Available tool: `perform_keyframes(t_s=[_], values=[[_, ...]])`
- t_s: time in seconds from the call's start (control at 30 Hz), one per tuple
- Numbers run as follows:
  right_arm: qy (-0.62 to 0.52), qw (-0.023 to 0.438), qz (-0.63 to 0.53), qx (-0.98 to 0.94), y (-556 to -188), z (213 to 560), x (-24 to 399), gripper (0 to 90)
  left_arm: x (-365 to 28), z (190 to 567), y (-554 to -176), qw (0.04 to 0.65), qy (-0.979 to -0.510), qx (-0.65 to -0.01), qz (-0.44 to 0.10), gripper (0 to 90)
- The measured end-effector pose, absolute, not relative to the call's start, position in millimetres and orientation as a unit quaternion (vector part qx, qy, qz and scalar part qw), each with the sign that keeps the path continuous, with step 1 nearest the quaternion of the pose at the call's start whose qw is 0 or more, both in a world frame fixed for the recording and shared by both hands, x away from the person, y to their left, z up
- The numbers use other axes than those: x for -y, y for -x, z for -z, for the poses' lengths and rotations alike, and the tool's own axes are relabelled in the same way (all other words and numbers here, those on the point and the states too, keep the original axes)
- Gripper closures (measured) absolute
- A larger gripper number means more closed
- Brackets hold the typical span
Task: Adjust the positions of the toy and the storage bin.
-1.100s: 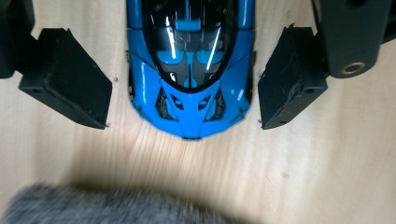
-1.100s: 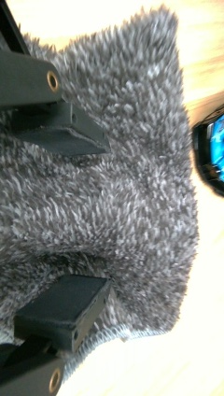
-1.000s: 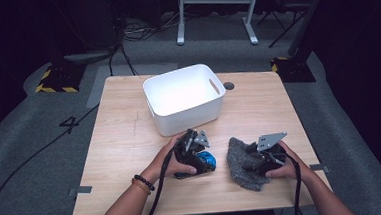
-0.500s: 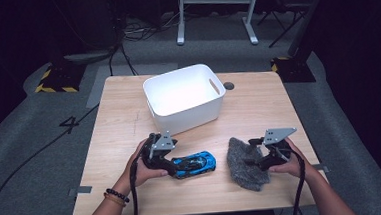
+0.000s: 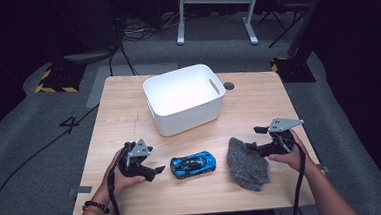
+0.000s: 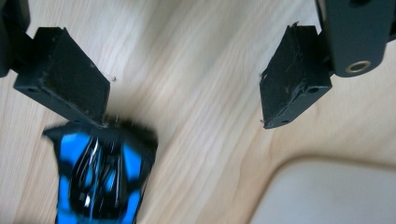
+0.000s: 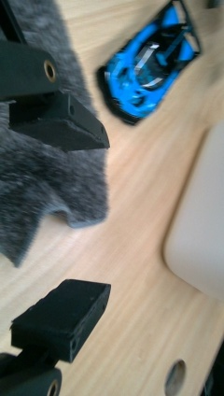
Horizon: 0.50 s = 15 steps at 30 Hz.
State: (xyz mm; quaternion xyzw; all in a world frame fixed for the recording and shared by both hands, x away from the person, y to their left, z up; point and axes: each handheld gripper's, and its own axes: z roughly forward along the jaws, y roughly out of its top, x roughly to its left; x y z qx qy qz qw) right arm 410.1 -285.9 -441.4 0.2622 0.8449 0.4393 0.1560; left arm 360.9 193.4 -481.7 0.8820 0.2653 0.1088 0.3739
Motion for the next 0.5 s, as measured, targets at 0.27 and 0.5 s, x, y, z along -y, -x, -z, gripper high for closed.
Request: perform_keyframes(t_s=[0.27,0.5], values=[[-0.283,0.182,-0.458,-0.823,-427,421,275,27.0,-201,493,-364,0.365,-0.885,-0.273,-0.098,16.5],[-0.281,0.198,-0.463,-0.817,-443,401,260,27.5,-201,503,-369,0.356,-0.888,-0.279,-0.078,16.0]])
